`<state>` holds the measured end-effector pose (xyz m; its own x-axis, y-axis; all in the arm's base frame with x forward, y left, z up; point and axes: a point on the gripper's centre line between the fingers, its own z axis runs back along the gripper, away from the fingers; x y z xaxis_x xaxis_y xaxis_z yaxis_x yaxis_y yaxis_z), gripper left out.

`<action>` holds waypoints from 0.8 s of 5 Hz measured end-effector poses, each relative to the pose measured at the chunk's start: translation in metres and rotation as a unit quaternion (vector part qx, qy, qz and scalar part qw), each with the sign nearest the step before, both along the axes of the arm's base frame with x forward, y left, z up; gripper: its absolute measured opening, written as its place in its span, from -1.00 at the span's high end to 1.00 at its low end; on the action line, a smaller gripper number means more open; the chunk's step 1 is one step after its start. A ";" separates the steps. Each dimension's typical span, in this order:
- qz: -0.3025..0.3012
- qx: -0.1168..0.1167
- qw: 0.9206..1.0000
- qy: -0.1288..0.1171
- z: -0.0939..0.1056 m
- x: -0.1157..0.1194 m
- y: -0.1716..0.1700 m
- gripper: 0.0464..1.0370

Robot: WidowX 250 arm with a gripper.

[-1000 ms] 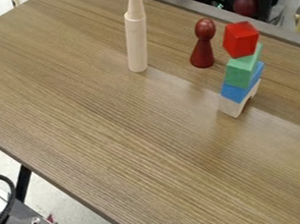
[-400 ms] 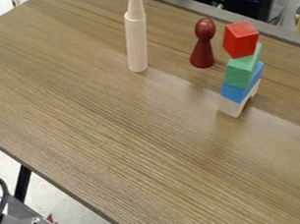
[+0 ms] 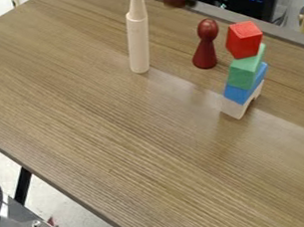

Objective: Remove the cone from the tower and put in the table

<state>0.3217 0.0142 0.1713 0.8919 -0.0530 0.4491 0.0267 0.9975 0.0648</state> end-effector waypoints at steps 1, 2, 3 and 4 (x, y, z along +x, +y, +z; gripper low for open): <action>0.002 0.016 1.000 -0.019 -0.006 -0.018 0.005 -0.11; 0.041 0.023 0.998 -0.031 -0.013 -0.023 0.021 -0.11; 0.128 0.040 0.990 -0.039 -0.034 -0.023 0.044 -0.11; 0.184 0.064 0.980 -0.039 -0.054 -0.025 0.062 -0.11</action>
<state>0.2965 0.0761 0.1175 0.8246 0.2058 0.5270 -0.3433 0.9224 0.1769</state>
